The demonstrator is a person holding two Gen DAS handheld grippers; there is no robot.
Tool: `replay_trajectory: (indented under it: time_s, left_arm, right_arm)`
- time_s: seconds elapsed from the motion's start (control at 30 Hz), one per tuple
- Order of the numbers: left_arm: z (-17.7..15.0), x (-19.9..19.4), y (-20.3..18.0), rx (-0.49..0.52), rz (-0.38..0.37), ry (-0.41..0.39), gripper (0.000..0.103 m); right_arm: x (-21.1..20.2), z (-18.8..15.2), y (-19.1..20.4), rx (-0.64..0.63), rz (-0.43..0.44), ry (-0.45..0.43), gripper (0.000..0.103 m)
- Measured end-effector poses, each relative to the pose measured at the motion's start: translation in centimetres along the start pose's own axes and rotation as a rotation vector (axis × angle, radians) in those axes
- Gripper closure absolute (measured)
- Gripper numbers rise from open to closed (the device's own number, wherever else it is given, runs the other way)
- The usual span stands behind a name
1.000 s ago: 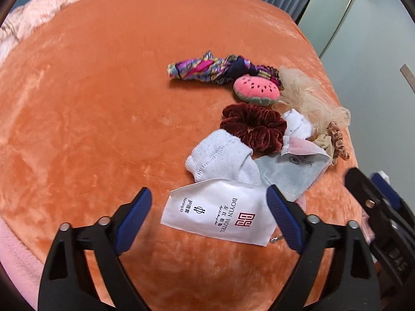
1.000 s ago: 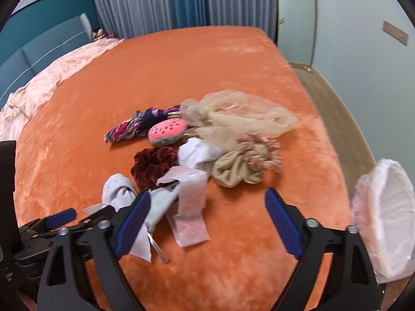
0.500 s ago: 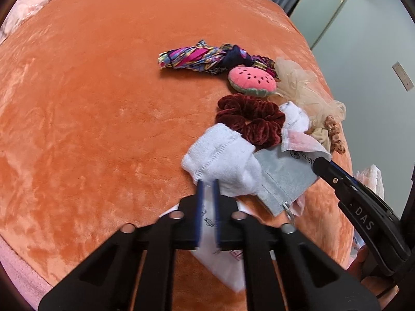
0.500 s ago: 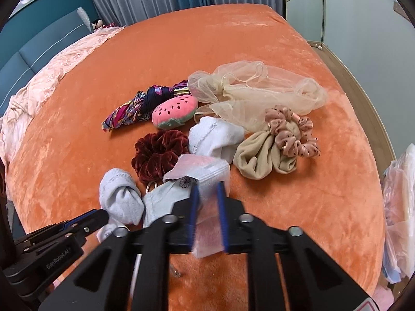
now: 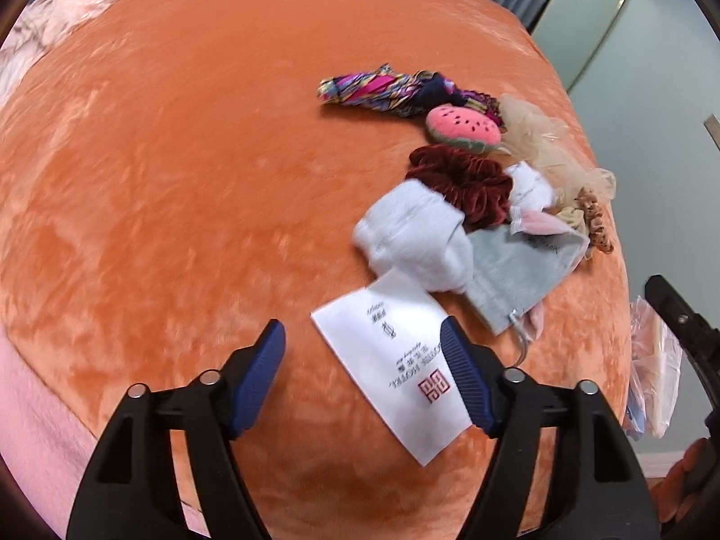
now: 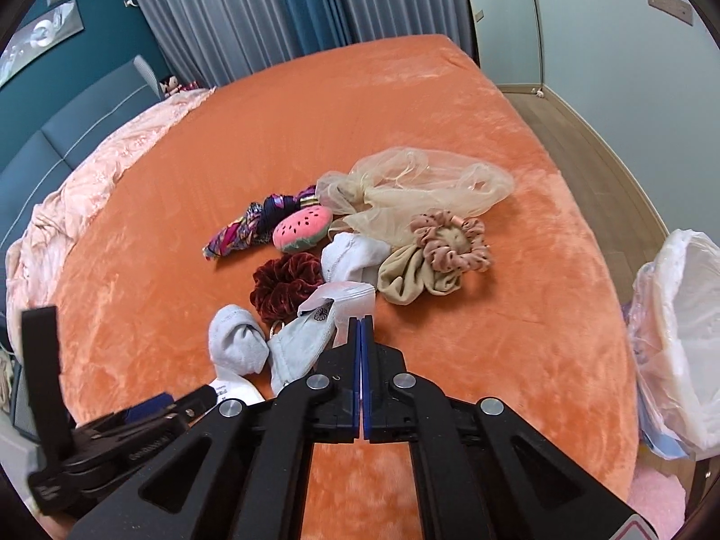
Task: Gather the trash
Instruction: 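Grasp the white paper packet with the left tool while the right grasps a pink tag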
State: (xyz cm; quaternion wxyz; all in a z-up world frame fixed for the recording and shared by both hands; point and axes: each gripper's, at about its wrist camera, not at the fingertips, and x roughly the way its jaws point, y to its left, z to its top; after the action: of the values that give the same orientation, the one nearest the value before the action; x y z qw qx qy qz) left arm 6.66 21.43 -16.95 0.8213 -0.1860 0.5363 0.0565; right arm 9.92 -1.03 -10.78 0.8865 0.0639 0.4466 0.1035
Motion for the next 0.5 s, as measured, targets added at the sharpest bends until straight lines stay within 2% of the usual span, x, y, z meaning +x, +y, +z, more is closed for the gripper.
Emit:
replay_trajectory:
  time_s: [0.07, 0.23, 0.3, 0.37, 0.43, 0.5]
  left_arm:
    - [-0.4, 0.7, -0.2, -0.006, -0.007, 0.032, 0.027]
    - [-1.3, 2.9, -1.1, -0.022, -0.019, 0.098, 0.018]
    - [-1.4, 3.6, -1.6, -0.020, 0.002, 0.097, 0.014]
    - [-1.3, 4.0, -2.3, -0.011, 0.034, 0.087, 0.014]
    - [-1.0, 4.3, -2.8, -0.006, 0.058, 0.083, 0.017]
    - [-0.9, 4.5, -3.3, 0.002, 0.084, 0.069, 0.030]
  right_arm:
    - [0.3, -0.2, 0.0, -0.006, 0.002, 0.020, 0.102]
    - [1.8, -0.7, 0.1, -0.002, -0.003, 0.057, 0.077]
    - [2.4, -1.1, 0.1, -0.005, -0.001, 0.071, 0.075]
    - [3.0, -1.2, 0.0, -0.001, 0.004, 0.089, 0.075]
    - [3.5, -1.3, -0.1, 0.005, 0.013, 0.102, 0.068]
    - [4.1, -1.1, -0.2, 0.014, 0.020, 0.109, 0.064]
